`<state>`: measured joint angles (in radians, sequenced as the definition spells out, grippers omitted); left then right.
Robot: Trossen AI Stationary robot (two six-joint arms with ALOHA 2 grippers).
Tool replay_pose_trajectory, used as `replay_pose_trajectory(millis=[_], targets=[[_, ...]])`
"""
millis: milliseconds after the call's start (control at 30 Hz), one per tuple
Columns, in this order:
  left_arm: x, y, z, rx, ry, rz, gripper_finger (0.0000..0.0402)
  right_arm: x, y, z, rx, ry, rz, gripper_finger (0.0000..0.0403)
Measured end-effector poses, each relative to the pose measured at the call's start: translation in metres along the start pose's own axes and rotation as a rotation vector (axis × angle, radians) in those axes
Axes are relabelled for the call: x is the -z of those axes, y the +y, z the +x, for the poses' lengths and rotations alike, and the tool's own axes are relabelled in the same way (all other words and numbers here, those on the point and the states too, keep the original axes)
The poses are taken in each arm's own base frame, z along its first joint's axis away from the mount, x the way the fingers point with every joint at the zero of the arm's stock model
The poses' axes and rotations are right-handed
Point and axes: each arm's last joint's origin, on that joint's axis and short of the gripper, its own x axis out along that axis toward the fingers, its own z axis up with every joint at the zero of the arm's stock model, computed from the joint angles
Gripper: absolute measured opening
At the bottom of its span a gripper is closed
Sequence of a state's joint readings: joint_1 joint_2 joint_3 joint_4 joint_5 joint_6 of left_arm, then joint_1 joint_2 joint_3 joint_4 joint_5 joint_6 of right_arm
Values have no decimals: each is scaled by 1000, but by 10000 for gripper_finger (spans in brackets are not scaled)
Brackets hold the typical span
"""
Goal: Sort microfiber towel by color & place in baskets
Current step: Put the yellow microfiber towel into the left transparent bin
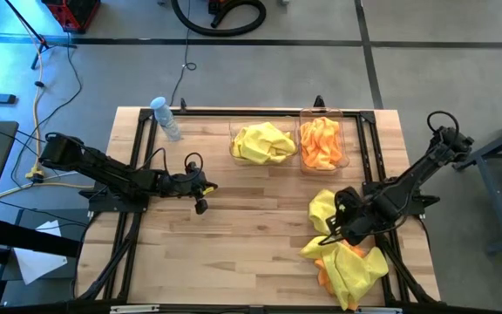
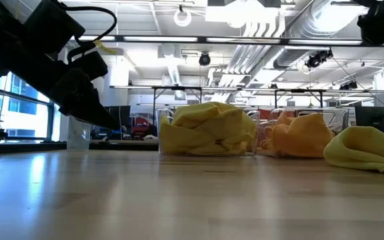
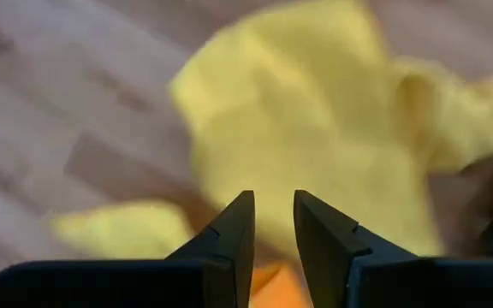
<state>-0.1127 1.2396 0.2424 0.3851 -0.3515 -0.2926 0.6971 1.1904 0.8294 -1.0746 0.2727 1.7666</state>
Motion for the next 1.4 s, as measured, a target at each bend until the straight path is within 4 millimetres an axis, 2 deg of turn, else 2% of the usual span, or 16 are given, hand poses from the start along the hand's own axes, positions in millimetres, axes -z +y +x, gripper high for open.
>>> replay_pose_trajectory(millis=[167, 300, 533, 733, 933, 1033, 1133, 1233, 1367, 1400], targets=[[0, 0, 0, 0, 0, 8, 0, -4, -7, 7, 38, -131, -19, 80], [0, 0, 0, 0, -1, 8, 0, -7, -12, 17, 65, -115, 15, 100], [-1, 0, 0, 3, -14, 29, 0, -8, -21, 44, 80, -31, 65, 185], [-2, 0, 0, 5, -21, 34, 0, -9, -32, 74, 39, 14, 82, 263], [-4, -1, 0, 9, -39, 51, 0, -17, -41, 97, -22, 31, 122, 285], [-5, -1, 0, 13, -53, 48, 0, -23, -41, 99, -24, 4, 135, 272], [-8, -2, 0, 19, -76, 48, 0, -31, -36, 98, -28, -70, 113, 231], [-8, -2, 0, 19, -80, 57, 0, -39, -32, 99, -42, -95, 85, 161], [-8, -2, 0, 19, -80, 57, 0, -46, -29, 103, -54, -85, 94, 38], [-8, -2, 0, 19, -79, 57, 0, -47, -28, 104, -61, -88, 89, 21]])
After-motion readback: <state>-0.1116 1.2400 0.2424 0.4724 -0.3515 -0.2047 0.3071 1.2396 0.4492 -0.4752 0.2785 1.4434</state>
